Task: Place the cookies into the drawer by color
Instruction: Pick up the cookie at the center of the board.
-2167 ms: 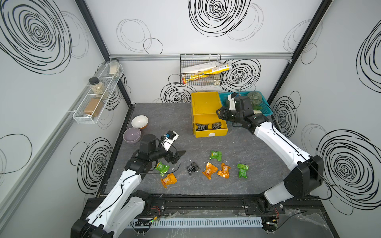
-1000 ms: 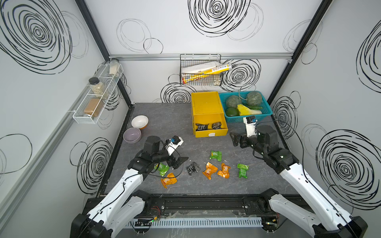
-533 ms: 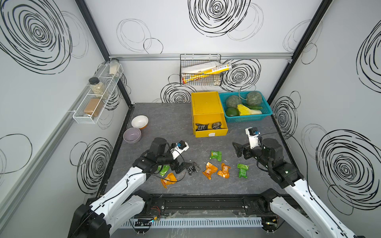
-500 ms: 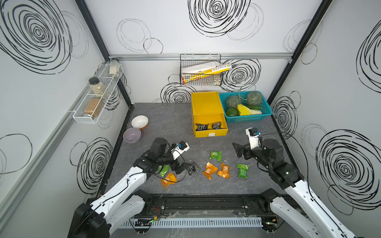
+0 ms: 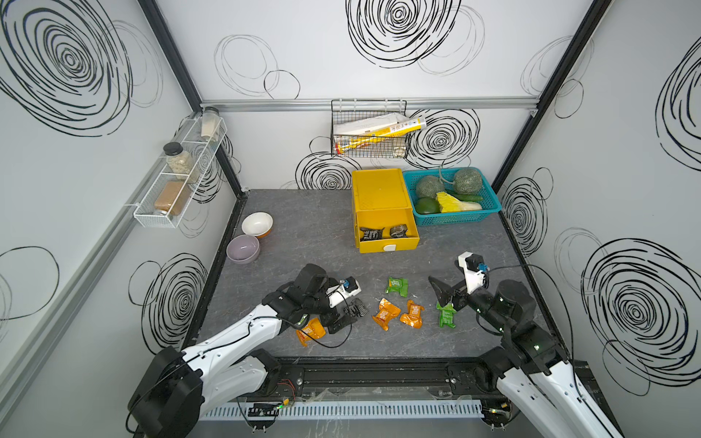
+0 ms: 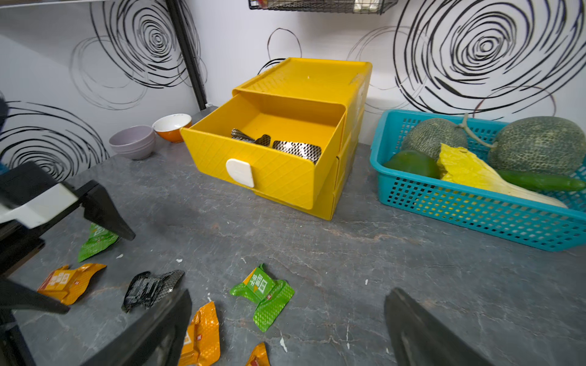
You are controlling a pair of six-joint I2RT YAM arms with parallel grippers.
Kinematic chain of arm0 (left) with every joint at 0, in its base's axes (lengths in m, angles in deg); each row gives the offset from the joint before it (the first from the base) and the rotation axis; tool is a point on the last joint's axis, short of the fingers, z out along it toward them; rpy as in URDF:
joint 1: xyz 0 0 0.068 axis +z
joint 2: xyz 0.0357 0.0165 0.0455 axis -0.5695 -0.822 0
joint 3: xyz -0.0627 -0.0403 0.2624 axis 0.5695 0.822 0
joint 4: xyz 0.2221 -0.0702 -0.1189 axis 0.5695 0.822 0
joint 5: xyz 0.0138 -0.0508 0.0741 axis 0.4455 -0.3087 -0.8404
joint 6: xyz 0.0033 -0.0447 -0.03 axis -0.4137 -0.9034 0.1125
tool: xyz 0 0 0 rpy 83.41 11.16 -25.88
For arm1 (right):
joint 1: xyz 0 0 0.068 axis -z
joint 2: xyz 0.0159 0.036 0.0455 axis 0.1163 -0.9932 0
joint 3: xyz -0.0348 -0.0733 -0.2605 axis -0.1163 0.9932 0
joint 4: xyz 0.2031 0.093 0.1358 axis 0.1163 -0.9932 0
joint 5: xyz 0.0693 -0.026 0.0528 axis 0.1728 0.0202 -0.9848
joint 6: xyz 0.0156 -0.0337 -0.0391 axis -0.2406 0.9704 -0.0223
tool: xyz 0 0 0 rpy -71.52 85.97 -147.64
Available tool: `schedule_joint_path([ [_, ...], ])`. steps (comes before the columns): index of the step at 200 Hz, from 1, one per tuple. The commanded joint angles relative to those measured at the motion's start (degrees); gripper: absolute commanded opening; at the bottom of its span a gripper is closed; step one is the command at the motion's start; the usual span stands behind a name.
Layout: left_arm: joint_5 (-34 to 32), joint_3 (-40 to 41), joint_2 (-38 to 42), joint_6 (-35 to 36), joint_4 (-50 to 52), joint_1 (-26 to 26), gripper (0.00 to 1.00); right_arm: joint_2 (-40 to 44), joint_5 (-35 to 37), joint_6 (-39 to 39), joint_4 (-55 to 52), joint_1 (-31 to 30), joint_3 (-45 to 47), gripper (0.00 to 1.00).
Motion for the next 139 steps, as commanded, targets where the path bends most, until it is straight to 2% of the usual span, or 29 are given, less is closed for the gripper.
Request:
schedule_joint_path([
  [1,-3.0,1.1,-1.0,1.3,-2.9,-1.5,0.99,4.7,-4.3,2.4,3.6,0.0,1.0,1.0],
  [21,-5.2,1.2,-2.5,1.5,-3.6,-2.4,0.99,7.1,-4.1,2.2,3.0,0.0,1.3,1.0],
  [56,-4.8,1.8,-4.8,1.0,-4.3,-3.9,0.99,9.9,-11.6,4.6,3.4,0.0,3.4,1.0],
  [139,-8.1,1.7,-10.5,-0.6,-6.4,-4.4,0.96,11.2,-11.5,5.6,3.3,0.0,3.9,1.0],
])
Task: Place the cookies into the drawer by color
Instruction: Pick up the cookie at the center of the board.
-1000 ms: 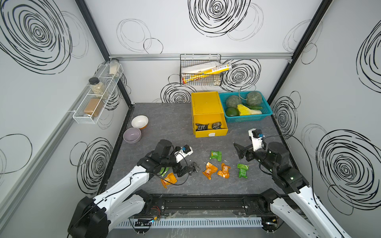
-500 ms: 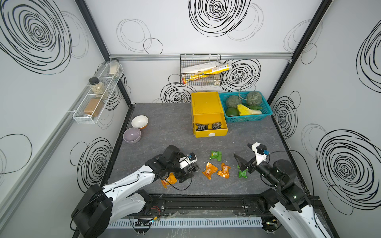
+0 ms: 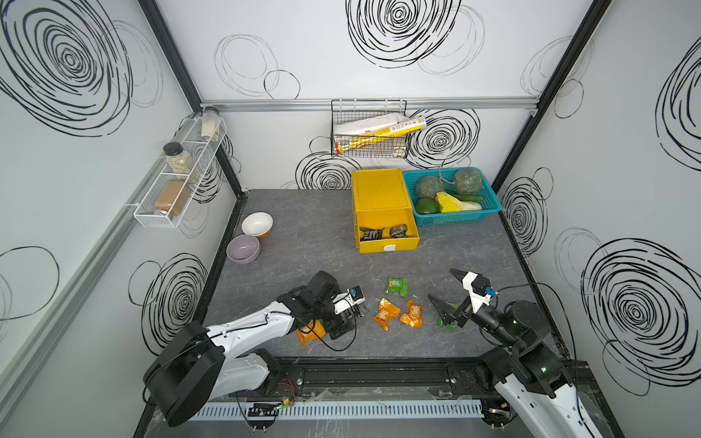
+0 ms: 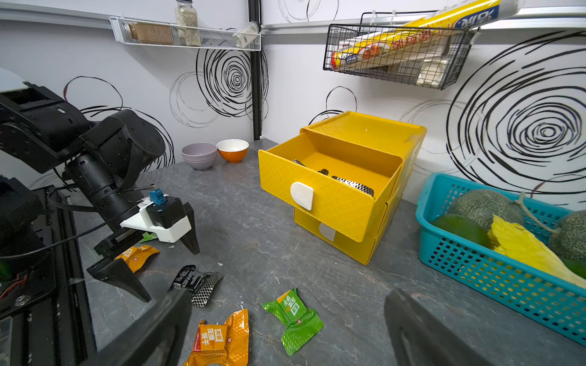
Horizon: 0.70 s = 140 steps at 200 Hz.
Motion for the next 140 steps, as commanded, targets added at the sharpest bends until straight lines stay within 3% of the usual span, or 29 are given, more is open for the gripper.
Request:
schedule_joint_path([
  [1,-0.8,-0.3,-1.8,-0.9,-2.5,-0.5,0.96,0.9,-0.7,0.8,1.5,0.0,0.5,1.0],
  [112,-2.9,-5.4,-12.9,-4.8,-3.3,-2.2,0.83,1.8,0.2,0.8,1.6,0.0,0.6,1.0],
  [140,-4.0,-6.2,-14.4,-5.2,-3.1,-2.8,0.71,2.2,0.3,1.0,1.6,0.0,0.6,1.0],
])
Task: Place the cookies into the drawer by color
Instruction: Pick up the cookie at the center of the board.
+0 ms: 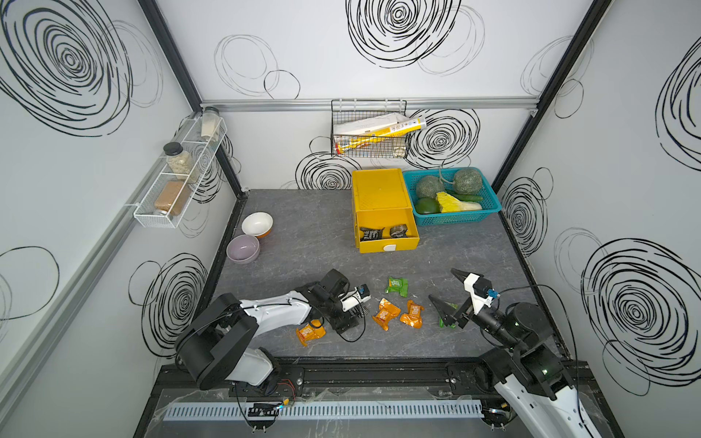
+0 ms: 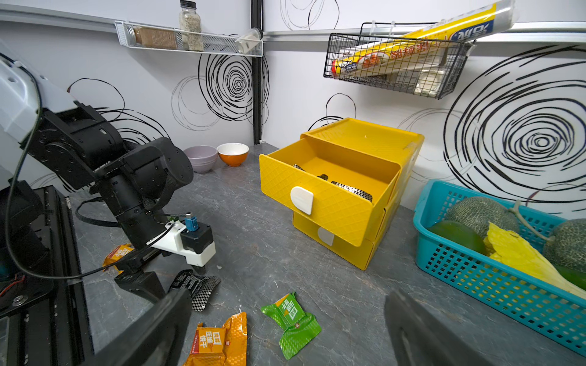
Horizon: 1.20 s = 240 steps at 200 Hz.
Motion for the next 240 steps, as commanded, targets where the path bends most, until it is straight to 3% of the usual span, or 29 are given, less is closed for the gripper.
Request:
schedule_joint_path([
  [1,-1.3,-1.3,-1.3,-1.0,-0.7,-0.6,0.7,1.0,0.3,0.5,1.6,0.0,0.5,1.0],
  [61,-2.5,-0.7,-1.5,-1.4,-1.4,-1.0,0.29,1.5,0.9,0.5,1.6,0.0,0.6,1.0],
  [145,-2.8,0.0,4.5,-1.4,-1.8,1.0,0.18,1.1,1.6,0.4,1.7,0.0,0.7,1.0],
  [240,-2.4,-2.4,14.1,-3.8,-1.7,13.1,0.13,0.8,2.3,0.4,1.6,0.0,0.6,1.0],
])
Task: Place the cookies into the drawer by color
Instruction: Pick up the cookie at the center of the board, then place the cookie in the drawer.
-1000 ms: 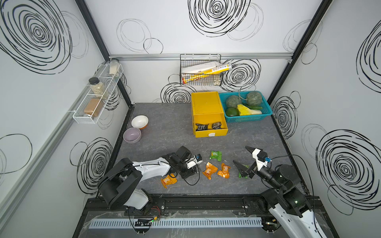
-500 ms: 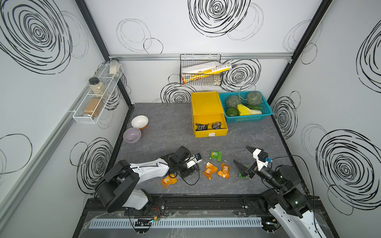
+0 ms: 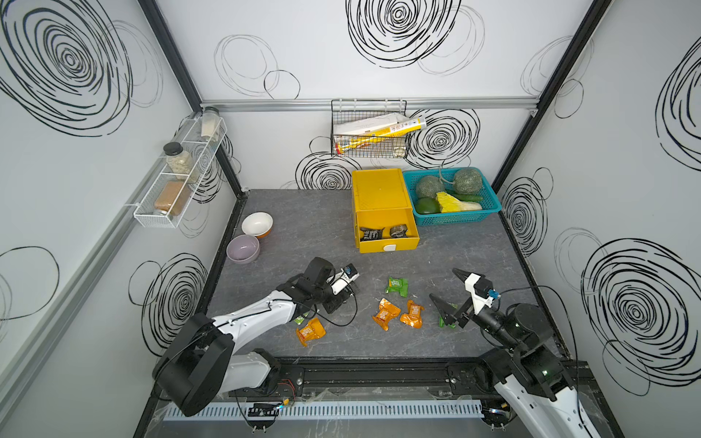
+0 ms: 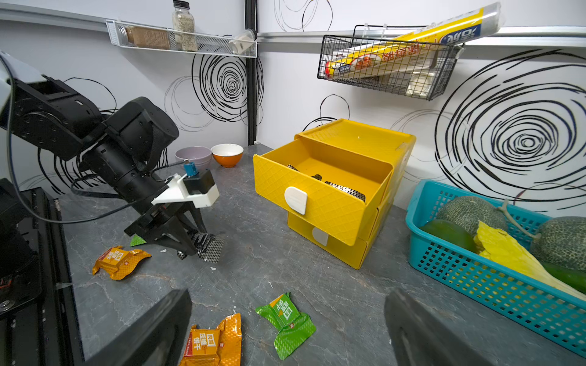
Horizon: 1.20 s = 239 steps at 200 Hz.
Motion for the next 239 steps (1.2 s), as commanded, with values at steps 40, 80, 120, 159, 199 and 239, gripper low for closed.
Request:
schedule_joint_path([
  [40,-4.5,-10.6,3.6,0.3,4.6,4.1,0.06,-0.3,1.0,0.2,1.6,0.0,0.3,1.0],
  [80,-5.7,-21.4,2.6,1.5,3.9,4.1,0.06,-0.8,0.9,0.2,1.9,0.0,0.4,1.0],
  [120,-3.1,-35.5,-4.3,1.7,5.0,3.9,0.06,-0.2,1.7,0.1,1.9,0.0,0.5,1.0],
  [159,-1.8,-44.5,-10.9,2.2,4.2,1.4,0.07,0.2,2.7,-0.1,1.7,0.0,0.4,1.0],
  [199,-1.9,-50.6,-17.1,2.5,4.3,-1.9,0.07,0.3,3.3,-0.1,1.6,0.0,0.3,1.0],
  [239,-1.2,-54.7,-21.6,0.4,5.6,-3.9,0.11,0.5,3.6,-0.2,1.6,0.0,0.3,1.0],
])
